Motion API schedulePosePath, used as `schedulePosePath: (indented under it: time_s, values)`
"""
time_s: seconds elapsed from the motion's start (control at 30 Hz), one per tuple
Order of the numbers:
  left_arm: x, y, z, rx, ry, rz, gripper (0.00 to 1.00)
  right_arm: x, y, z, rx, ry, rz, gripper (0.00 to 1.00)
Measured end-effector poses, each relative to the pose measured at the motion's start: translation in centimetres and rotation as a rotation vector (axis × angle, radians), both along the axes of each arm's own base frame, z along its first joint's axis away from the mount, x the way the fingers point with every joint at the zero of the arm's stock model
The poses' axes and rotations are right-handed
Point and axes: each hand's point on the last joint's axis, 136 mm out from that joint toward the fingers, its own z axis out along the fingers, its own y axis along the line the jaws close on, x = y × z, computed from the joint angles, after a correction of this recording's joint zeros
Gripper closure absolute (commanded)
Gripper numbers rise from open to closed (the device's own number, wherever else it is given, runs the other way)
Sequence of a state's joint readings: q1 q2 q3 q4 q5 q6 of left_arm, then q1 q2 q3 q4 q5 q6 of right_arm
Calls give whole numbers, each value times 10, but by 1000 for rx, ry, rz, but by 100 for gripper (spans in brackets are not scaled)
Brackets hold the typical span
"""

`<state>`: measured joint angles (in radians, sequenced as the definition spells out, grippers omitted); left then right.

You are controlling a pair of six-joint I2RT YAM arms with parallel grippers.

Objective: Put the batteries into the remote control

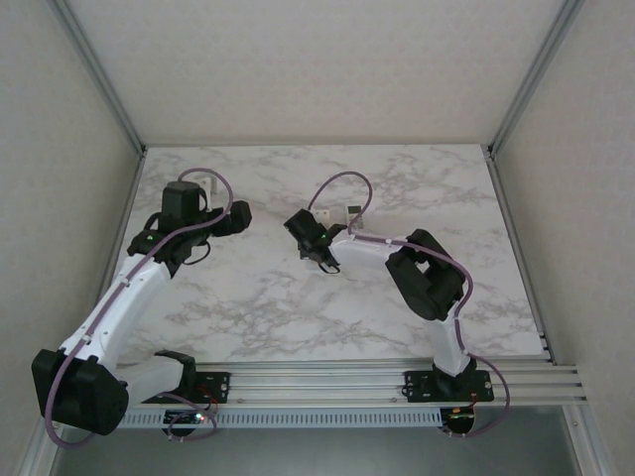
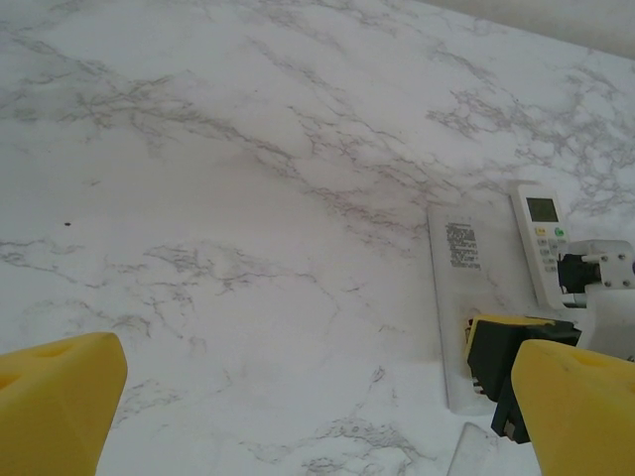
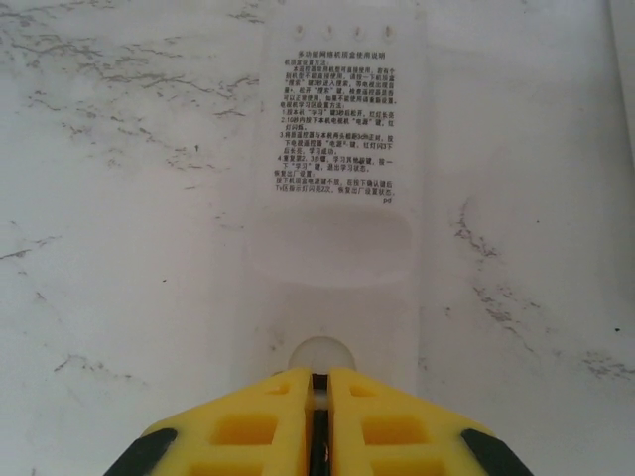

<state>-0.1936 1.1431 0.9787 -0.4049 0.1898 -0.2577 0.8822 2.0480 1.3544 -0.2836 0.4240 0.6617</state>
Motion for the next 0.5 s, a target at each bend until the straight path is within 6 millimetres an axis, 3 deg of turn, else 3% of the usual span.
schedulePosePath:
  time_s: [0.2,0.5]
  values:
    - [0,-1,0,0,-1,-2,0,-3,0,3,-7,-12,-2,85]
    - [-1,-5,-1,0,0,-15,0,-30,4,18,1,181,81,80]
